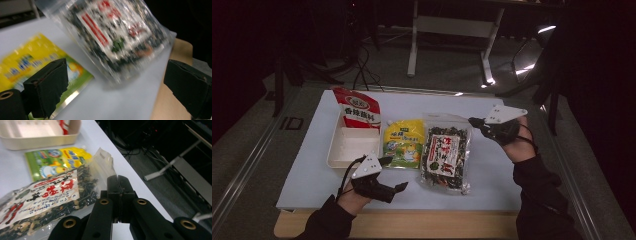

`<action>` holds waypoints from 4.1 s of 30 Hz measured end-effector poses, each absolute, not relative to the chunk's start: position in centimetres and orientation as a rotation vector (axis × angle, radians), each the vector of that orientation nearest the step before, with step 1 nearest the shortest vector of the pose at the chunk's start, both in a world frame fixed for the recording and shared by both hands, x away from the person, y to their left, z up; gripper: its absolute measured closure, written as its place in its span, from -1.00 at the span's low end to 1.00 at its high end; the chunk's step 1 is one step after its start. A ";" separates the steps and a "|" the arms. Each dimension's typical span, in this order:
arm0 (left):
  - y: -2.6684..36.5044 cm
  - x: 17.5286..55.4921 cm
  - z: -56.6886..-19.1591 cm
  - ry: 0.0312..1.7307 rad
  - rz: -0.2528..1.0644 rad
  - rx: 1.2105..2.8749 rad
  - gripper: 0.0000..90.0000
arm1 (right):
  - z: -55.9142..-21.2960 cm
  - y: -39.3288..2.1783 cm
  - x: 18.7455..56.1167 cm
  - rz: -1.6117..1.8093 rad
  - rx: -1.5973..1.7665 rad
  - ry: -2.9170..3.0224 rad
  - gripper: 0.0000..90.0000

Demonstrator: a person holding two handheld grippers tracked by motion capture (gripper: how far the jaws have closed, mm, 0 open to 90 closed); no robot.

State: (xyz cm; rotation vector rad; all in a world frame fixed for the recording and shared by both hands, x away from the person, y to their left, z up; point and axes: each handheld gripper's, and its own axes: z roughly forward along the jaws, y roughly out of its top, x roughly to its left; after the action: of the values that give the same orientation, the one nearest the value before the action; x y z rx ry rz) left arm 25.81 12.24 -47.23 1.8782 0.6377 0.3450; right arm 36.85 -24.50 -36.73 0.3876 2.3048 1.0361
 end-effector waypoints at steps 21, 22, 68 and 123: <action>10.2 29.5 -44.0 0.607 0.424 1.944 -0.86 | -35.3 -25.5 30.9 1.159 0.228 2.330 1.00; 10.1 29.9 -43.8 0.597 0.428 1.945 -0.86 | -35.4 -25.5 30.7 1.156 0.223 2.330 1.00; 9.7 35.2 -39.5 0.314 0.304 2.063 1.00 | -35.9 -26.8 31.5 1.180 0.343 2.356 0.97; 6.9 32.3 -42.8 0.328 0.039 1.922 0.71 | -34.3 -28.7 31.5 1.291 0.398 2.318 0.68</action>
State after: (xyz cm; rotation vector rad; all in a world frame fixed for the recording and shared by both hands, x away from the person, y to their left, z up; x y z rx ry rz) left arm 32.34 6.94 -42.79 1.9224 0.3275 0.0388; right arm 31.46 -28.74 -34.26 0.3977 2.3183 1.2909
